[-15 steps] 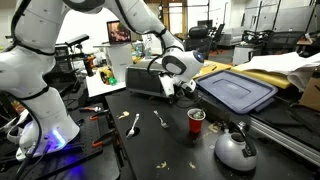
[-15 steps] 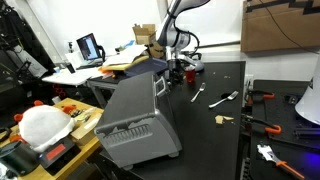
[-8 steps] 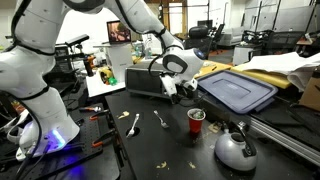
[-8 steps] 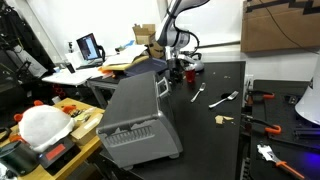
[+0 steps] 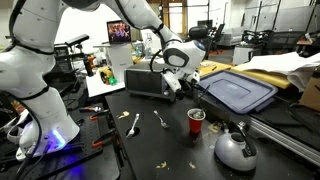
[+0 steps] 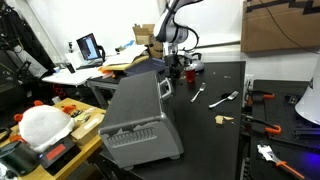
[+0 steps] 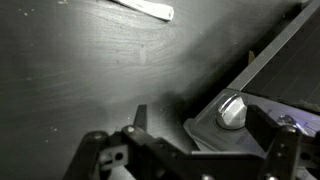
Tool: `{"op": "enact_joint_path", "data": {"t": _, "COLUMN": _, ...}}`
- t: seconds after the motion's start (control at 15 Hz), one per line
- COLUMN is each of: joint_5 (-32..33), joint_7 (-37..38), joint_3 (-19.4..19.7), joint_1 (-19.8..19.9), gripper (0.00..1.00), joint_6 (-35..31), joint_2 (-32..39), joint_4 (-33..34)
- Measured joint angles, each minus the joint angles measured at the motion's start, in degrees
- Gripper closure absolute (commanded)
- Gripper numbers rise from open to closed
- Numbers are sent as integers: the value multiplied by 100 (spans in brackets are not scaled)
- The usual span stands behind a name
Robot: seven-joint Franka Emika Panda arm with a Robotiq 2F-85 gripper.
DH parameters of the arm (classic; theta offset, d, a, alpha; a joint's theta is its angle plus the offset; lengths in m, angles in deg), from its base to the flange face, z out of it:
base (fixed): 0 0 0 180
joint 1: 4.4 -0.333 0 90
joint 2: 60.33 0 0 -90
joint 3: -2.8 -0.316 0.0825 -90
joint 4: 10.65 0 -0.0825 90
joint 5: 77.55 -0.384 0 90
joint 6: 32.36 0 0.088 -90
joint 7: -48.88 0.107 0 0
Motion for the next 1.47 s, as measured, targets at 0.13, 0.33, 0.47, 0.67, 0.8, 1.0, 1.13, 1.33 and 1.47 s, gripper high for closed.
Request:
{"op": "enact_joint_path", "data": {"t": 0.13, "joint_5": 38, "joint_7": -124, "joint_3": 7, "joint_1": 25, "gripper": 0, "joint_6": 0, "joint_2": -197, "joint_4": 0}}
{"op": "enact_joint_path", "data": {"t": 0.33, "joint_5": 38, "joint_7": -309, "joint_3": 8, "joint_1": 72, "gripper": 0, "joint_6": 2, "joint_2": -491, "joint_4": -1}}
{"op": "enact_joint_path", "data": {"t": 0.47, "joint_5": 38, "joint_7": -420, "joint_3": -5, "joint_1": 60, "gripper": 0, "joint_6": 18, "joint_2": -616, "joint_4": -3}}
{"op": "enact_joint_path", "data": {"t": 0.67, "joint_5": 49, "joint_7": -592, "joint_3": -72, "joint_1": -22, "gripper": 0, "joint_6": 139, "joint_2": -695, "joint_4": -13}}
{"op": "enact_joint_path", "data": {"t": 0.8, "joint_5": 80, "joint_7": -702, "joint_3": -121, "joint_1": -111, "gripper": 0, "joint_6": 249, "joint_2": -716, "joint_4": -22}}
{"op": "enact_joint_path", "data": {"t": 1.0, "joint_5": 274, "joint_7": -813, "joint_3": -131, "joint_1": -251, "gripper": 0, "joint_6": 486, "joint_2": -754, "joint_4": -21}}
{"op": "enact_joint_path", "data": {"t": 1.13, "joint_5": 462, "joint_7": -876, "joint_3": -126, "joint_1": -302, "gripper": 0, "joint_6": 653, "joint_2": -806, "joint_4": -17}}
{"op": "enact_joint_path", "data": {"t": 1.33, "joint_5": 680, "joint_7": -973, "joint_3": -122, "joint_1": -317, "gripper": 0, "joint_6": 838, "joint_2": -894, "joint_4": -12}}
{"op": "enact_joint_path", "data": {"t": 1.47, "joint_5": 810, "joint_7": -1008, "joint_3": -122, "joint_1": -340, "gripper": 0, "joint_6": 886, "joint_2": -933, "joint_4": -12}}
